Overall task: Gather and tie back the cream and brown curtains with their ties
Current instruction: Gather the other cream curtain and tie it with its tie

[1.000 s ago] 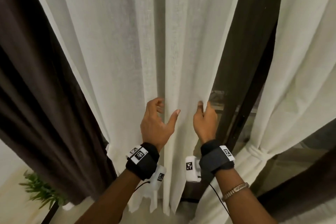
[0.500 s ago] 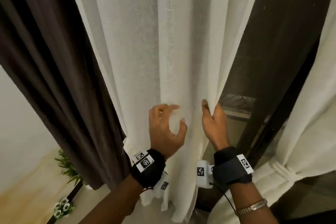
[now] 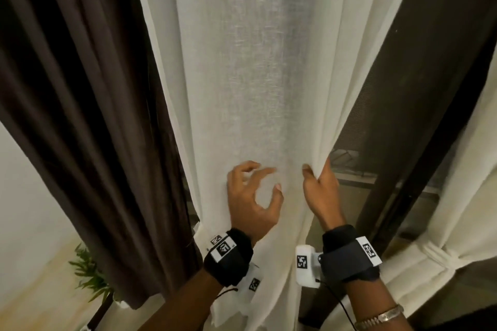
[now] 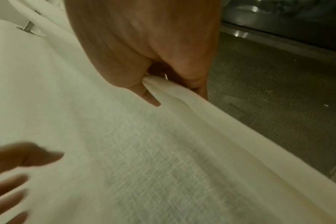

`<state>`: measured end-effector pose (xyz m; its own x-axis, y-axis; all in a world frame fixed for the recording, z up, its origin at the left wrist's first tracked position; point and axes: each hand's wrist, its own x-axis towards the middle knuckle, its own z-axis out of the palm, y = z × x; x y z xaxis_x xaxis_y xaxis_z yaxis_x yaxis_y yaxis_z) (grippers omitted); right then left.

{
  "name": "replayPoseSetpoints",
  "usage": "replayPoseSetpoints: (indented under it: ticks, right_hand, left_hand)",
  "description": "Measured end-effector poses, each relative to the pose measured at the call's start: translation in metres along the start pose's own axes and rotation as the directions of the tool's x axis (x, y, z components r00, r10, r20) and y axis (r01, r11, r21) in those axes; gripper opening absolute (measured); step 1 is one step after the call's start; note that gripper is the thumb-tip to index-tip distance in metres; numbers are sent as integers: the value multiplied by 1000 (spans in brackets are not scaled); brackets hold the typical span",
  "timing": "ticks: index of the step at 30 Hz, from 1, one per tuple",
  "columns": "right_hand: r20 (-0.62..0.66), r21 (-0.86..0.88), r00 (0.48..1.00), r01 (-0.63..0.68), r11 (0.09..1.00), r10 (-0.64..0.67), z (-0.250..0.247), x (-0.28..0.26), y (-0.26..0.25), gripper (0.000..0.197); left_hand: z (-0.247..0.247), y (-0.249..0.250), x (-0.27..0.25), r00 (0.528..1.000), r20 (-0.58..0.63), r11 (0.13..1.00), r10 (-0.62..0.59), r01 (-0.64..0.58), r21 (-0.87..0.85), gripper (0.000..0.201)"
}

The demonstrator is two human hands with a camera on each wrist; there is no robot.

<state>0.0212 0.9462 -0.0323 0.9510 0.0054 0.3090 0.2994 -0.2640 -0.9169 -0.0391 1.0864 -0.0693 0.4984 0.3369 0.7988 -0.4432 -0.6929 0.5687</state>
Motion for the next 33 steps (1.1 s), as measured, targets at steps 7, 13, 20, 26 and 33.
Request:
replayPoseSetpoints:
  ticks: [7, 13, 20, 26, 33]
  right_hand:
    - [-92, -67, 995, -53, 996, 47, 11, -11, 6, 41]
    - [13, 151, 994, -105, 983, 104, 32, -30, -29, 45]
    - [19, 18, 1000, -5, 1000, 5, 56, -31, -30, 54]
    - [-35, -68, 997, -64, 996, 62, 30, -24, -14, 36]
    - [25, -112, 999, -28, 993, 31, 20, -24, -16, 38]
  left_hand:
    - [-49, -47, 35, 882, -371, 943, -289, 329, 48, 60]
    - [-36, -43, 15, 971, -31, 970, -239, 240, 30, 19]
    - [-7, -1, -19, 892, 437, 976, -119, 186, -113, 45]
    - [-57, -30, -29, 995, -96, 986, 2, 14, 167, 33]
    - [-98, -116, 8, 803, 246, 837, -543, 538, 93, 57]
